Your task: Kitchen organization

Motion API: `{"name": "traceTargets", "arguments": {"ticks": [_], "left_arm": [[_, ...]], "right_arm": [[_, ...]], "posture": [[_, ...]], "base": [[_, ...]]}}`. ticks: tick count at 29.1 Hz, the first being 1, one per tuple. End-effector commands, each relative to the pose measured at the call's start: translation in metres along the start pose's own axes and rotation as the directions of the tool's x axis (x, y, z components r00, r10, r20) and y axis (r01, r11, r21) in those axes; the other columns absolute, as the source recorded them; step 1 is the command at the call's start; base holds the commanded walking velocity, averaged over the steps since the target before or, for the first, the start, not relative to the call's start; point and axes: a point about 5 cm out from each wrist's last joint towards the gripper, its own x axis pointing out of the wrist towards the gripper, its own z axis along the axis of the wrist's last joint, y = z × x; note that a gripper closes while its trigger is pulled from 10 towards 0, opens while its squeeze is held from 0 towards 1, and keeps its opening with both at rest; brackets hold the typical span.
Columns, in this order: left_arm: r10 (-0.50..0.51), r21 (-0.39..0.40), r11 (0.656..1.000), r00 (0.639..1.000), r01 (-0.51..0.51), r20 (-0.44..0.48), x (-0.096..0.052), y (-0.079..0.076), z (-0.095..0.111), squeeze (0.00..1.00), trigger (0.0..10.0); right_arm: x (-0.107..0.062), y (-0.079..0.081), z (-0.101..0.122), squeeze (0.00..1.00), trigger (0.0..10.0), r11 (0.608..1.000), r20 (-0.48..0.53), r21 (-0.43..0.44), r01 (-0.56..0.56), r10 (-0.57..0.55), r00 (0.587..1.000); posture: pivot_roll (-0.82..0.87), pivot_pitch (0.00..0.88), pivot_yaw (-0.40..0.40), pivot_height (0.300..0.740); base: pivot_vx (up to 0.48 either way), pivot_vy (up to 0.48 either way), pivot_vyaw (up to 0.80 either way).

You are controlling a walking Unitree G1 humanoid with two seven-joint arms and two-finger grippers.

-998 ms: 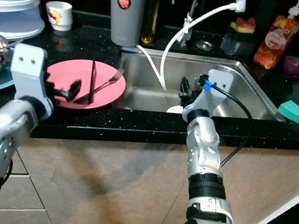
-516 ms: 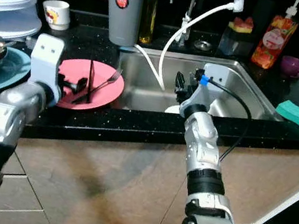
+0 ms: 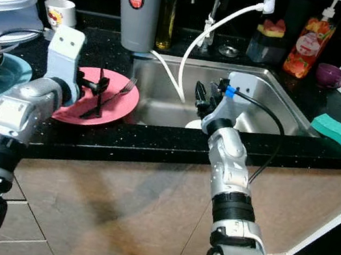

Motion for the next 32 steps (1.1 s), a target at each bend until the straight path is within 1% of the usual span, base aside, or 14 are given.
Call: {"name": "traceTargets", "arguments": {"ticks": [1, 2, 4, 5, 6, 7, 8, 9, 10, 13, 14, 17, 23, 32], "left_arm": [[0.018, 0.017, 1.000, 0.996, -0.019, 0.088, -0.002, -0.001, 0.012, 0.00, 10.0], [0.039, 0.020, 0.999, 0.988, -0.043, 0.147, -0.006, -0.001, 0.019, 0.00, 10.0], [0.066, 0.034, 0.997, 0.973, -0.076, 0.219, -0.015, 0.000, 0.028, 0.00, 10.0], [0.074, 0.044, 0.995, 0.969, -0.087, 0.235, -0.018, 0.000, 0.030, 0.00, 10.0], [0.074, 0.044, 0.995, 0.969, -0.087, 0.235, -0.018, 0.000, 0.030, 0.00, 10.0], [0.089, 0.046, 0.993, 0.961, -0.104, 0.260, -0.023, 0.000, 0.032, 0.00, 10.0], [0.129, 0.021, 0.990, 0.944, -0.141, 0.303, -0.032, 0.002, 0.036, 0.00, 10.0], [0.129, 0.021, 0.990, 0.944, -0.141, 0.303, -0.032, 0.002, 0.036, 0.00, 10.0], [0.174, -0.024, 0.984, 0.924, -0.176, 0.340, -0.042, 0.005, 0.038, 0.00, 10.0], [0.228, -0.078, 0.974, 0.907, -0.215, 0.353, -0.052, 0.009, 0.034, 0.00, 10.0], [0.228, -0.078, 0.974, 0.907, -0.215, 0.353, -0.052, 0.009, 0.034, 0.00, 10.0], [0.251, -0.083, 0.968, 0.906, -0.237, 0.341, -0.059, 0.010, 0.028, 0.00, 10.0], [0.254, -0.083, 0.967, 0.910, -0.240, 0.327, -0.064, 0.008, 0.024, 0.00, 10.0], [0.242, -0.091, 0.970, 0.917, -0.225, 0.316, -0.065, 0.004, 0.023, 0.00, 10.0]], "right_arm": [[-0.002, -0.002, -0.002, 0.00, 10.0, 1.000, -0.009, 0.019, 0.015, -0.015, 1.000], [-0.003, -0.004, -0.003, 0.00, 10.0, 0.999, -0.009, 0.030, 0.030, -0.030, 1.000], [-0.005, -0.007, -0.003, 0.00, 10.0, 0.998, -0.007, 0.049, 0.048, -0.047, 0.999], [-0.006, -0.007, -0.003, 0.00, 10.0, 0.997, -0.005, 0.056, 0.052, -0.051, 0.999], [-0.006, -0.007, -0.003, 0.00, 10.0, 0.997, -0.005, 0.056, 0.052, -0.051, 0.999], [-0.006, -0.007, -0.003, 0.00, 10.0, 0.997, -0.005, 0.061, 0.054, -0.054, 0.999], [-0.007, -0.007, -0.003, 0.00, 10.0, 0.996, -0.005, 0.069, 0.056, -0.056, 0.998], [-0.007, -0.007, -0.003, 0.00, 10.0, 0.996, -0.005, 0.069, 0.056, -0.056, 0.998], [-0.007, -0.006, -0.004, 0.00, 10.0, 0.995, -0.003, 0.077, 0.058, -0.058, 0.998], [-0.007, -0.005, -0.004, 0.00, 10.0, 0.995, 0.000, 0.083, 0.060, -0.060, 0.998], [-0.007, -0.005, -0.004, 0.00, 10.0, 0.995, 0.000, 0.083, 0.060, -0.060, 0.998], [-0.007, -0.003, -0.005, 0.00, 10.0, 0.994, -0.004, 0.090, 0.055, -0.054, 0.999], [-0.006, -0.001, -0.005, 0.00, 10.0, 0.994, -0.007, 0.096, 0.053, -0.053, 0.999], [-0.008, -0.003, -0.006, 0.00, 10.0, 0.994, -0.008, 0.092, 0.059, -0.059, 0.998]], "posture": [[0.12, 0.040, -0.039, 0.740], [0.12, 0.041, -0.038, 0.740], [0.12, 0.041, -0.035, 0.740], [0.12, 0.041, -0.035, 0.740], [0.12, 0.041, -0.035, 0.740], [0.13, 0.043, -0.033, 0.740], [0.13, 0.044, -0.028, 0.740], [0.13, 0.044, -0.028, 0.740], [0.13, 0.046, -0.026, 0.740], [0.13, 0.051, -0.032, 0.740], [0.13, 0.051, -0.032, 0.740], [0.14, 0.056, -0.035, 0.740], [0.14, 0.055, -0.031, 0.740], [0.14, 0.054, -0.025, 0.740]], "base": [[0.000, 0.000, 0.00], [0.000, 0.000, 0.00], [0.000, 0.000, 0.00], [0.000, 0.000, 0.00], [0.000, 0.000, 0.00], [0.000, 0.000, 0.00], [0.000, 0.000, 0.00], [0.000, 0.000, 0.00], [0.000, 0.000, 0.00], [0.000, 0.000, 0.00], [0.000, 0.000, 0.00], [0.000, 0.000, 0.00], [0.000, 0.000, 0.00], [-0.252, 0.000, 0.00]]}}
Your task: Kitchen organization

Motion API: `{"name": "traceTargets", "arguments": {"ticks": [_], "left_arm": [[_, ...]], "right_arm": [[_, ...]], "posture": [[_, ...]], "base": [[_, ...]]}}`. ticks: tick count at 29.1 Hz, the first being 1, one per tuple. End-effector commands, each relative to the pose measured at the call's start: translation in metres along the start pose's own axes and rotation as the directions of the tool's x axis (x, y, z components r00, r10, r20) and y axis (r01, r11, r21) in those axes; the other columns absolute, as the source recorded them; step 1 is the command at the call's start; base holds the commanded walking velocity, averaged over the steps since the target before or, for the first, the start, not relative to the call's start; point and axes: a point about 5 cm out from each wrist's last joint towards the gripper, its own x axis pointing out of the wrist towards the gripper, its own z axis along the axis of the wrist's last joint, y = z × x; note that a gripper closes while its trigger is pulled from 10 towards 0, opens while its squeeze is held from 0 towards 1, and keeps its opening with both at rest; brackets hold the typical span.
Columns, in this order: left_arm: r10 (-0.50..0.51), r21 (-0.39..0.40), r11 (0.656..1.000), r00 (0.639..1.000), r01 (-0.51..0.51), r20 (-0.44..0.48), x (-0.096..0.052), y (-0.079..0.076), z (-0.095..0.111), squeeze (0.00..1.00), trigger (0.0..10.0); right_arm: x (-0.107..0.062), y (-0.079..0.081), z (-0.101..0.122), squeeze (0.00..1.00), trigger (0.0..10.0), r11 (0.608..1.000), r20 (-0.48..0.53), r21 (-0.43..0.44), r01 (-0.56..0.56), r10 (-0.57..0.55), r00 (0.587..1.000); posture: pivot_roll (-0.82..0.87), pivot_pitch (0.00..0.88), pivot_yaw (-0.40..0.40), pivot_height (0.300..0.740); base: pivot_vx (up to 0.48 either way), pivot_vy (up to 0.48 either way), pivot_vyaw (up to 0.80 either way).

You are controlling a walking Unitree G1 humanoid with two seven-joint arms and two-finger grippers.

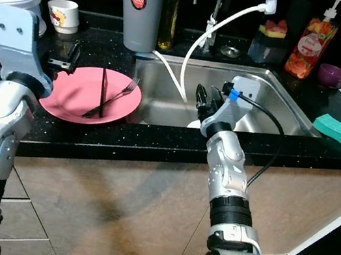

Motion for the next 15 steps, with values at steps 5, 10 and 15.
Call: {"name": "traceTargets", "arguments": {"ticks": [5, 10, 15], "left_arm": [[-0.008, -0.006, 1.000, 1.000, 0.008, -0.020, -0.0032, -0.0035, -0.0027, 0.00, 10.0], [-0.005, -0.005, 1.000, 1.000, 0.005, -0.027, -0.0042, -0.0026, -0.0037, 0.00, 10.0], [-0.001, -0.006, 1.000, 1.000, 0.001, -0.029, -0.0045, -0.0016, -0.0040, 0.00, 10.0]], "right_arm": [[-0.0022, -0.0032, 0.0003, 0.00, 10.0, 1.000, -0.004, 0.007, 0.014, -0.014, 1.000], [-0.0019, -0.0032, 0.0006, 0.00, 10.0, 1.000, -0.004, 0.007, 0.011, -0.011, 1.000], [-0.0016, -0.0032, 0.0010, 0.00, 10.0, 1.000, -0.004, 0.006, 0.008, -0.008, 1.000]], "posture": [[0.14, 0.054, -0.027, 0.740], [0.13, 0.053, -0.028, 0.740], [0.13, 0.054, -0.032, 0.740]], "base": [[-0.253, 0.000, 0.00], [0.000, 0.000, 0.00], [0.000, 0.000, 0.00]]}}
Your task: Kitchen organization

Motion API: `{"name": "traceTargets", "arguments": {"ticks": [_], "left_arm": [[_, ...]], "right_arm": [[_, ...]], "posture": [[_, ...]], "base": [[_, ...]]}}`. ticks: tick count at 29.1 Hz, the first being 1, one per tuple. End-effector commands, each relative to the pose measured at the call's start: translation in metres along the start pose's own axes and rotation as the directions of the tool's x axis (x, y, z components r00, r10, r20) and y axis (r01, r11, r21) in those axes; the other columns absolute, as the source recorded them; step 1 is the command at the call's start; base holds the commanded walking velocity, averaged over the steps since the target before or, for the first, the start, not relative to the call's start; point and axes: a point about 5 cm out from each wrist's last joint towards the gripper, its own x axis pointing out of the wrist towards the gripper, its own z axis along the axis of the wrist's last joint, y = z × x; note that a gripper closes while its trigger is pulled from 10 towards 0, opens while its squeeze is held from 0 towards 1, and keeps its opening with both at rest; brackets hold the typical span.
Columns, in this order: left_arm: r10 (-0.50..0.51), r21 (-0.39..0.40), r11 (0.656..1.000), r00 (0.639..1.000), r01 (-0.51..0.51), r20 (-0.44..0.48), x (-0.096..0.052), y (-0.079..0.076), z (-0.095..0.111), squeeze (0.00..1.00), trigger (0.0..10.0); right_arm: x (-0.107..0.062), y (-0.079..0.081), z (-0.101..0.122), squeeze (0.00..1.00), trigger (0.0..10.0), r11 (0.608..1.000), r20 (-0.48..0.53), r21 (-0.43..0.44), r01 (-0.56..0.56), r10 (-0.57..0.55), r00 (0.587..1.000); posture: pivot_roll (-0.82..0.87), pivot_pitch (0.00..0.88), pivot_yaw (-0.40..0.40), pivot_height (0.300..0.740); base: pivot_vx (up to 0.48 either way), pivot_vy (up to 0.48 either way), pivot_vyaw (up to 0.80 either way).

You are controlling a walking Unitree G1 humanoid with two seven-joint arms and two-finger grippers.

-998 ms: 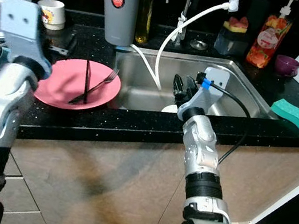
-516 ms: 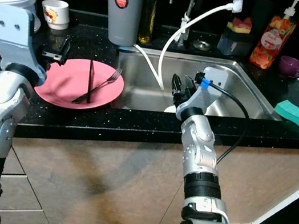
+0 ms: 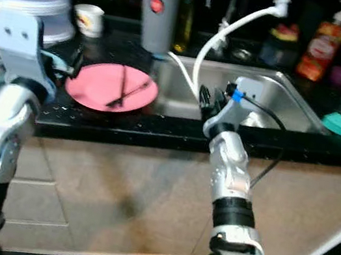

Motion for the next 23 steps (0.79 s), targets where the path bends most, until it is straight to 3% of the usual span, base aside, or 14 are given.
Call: {"name": "traceTargets", "arguments": {"ticks": [1, 23], "left_arm": [[-0.009, -0.003, 1.000, 1.000, 0.009, -0.017, -0.0008, -0.0020, -0.0028, 0.00, 10.0], [0.003, -0.016, 1.000, 1.000, -0.003, -0.029, -0.0030, 0.0004, -0.0045, 0.00, 10.0]], "right_arm": [[-0.0011, -0.0034, 0.0012, 0.00, 10.0, 1.000, 0.001, 0.008, 0.014, -0.014, 1.000], [-0.0002, -0.0016, 0.0016, 0.00, 10.0, 1.000, -0.005, 0.007, 0.003, -0.003, 1.000]], "posture": [[0.13, 0.054, -0.033, 0.740], [0.13, 0.057, -0.041, 0.740]], "base": [[0.000, 0.000, 0.00], [-0.023, 0.000, 0.00]]}}
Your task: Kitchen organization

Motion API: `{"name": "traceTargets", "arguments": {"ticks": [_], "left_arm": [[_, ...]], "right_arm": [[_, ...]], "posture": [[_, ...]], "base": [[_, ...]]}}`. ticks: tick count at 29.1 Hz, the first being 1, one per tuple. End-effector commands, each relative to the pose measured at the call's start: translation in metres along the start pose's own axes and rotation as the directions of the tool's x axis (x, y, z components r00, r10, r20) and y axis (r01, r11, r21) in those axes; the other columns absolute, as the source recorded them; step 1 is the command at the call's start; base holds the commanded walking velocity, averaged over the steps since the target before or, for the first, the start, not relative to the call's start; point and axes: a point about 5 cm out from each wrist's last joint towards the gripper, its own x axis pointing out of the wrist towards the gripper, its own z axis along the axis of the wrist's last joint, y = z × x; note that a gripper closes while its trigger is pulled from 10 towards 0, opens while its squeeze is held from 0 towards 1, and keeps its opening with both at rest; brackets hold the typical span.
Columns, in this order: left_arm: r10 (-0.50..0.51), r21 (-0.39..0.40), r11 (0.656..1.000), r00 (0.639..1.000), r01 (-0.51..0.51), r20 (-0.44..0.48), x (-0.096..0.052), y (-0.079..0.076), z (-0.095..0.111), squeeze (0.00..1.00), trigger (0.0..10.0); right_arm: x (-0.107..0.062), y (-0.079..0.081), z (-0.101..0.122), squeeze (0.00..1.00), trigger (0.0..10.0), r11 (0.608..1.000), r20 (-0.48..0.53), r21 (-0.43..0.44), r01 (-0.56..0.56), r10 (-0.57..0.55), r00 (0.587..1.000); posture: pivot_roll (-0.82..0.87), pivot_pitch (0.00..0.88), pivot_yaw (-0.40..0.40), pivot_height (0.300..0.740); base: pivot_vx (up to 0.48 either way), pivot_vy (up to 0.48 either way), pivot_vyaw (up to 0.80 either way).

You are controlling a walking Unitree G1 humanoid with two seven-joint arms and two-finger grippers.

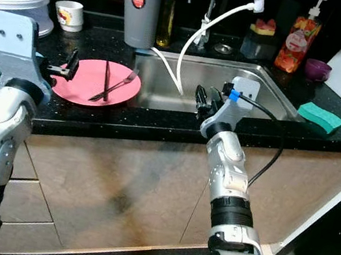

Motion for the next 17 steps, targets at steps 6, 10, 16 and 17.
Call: {"name": "traceTargets", "arguments": {"ticks": [6, 10, 16, 17], "left_arm": [[0.000, -0.018, 1.000, 1.000, 0.000, -0.013, -0.0029, -0.0007, -0.0019, 0.00, 10.0], [0.000, -0.019, 1.000, 1.000, -0.001, -0.016, -0.0033, -0.0012, -0.0024, 0.00, 10.0], [0.000, -0.019, 1.000, 1.000, 0.000, -0.018, -0.0033, -0.0016, -0.0027, 0.00, 10.0], [0.000, -0.019, 1.000, 1.000, 0.000, -0.018, -0.0033, -0.0016, -0.0027, 0.00, 10.0]], "right_arm": [[-0.0006, -0.0005, 0.0006, 0.00, 10.0, 1.000, -0.004, -0.001, 0.000, 0.000, 1.000], [-0.0007, -0.0005, 0.0004, 0.00, 10.0, 1.000, -0.005, -0.002, 0.000, 0.000, 1.000], [-0.0007, -0.0006, 0.0003, 0.00, 10.0, 1.000, -0.005, -0.003, 0.000, 0.000, 1.000], [-0.0007, -0.0006, 0.0003, 0.00, 10.0, 1.000, -0.005, -0.003, 0.000, 0.000, 1.000]], "posture": [[0.13, 0.056, -0.040, 0.740], [0.13, 0.055, -0.040, 0.740], [0.13, 0.051, -0.040, 0.740], [0.13, 0.051, -0.040, 0.740]], "base": [[-0.267, 0.000, 0.00], [-0.293, 0.000, 0.00], [-0.289, 0.000, 0.00], [-0.285, 0.000, 0.00]]}}
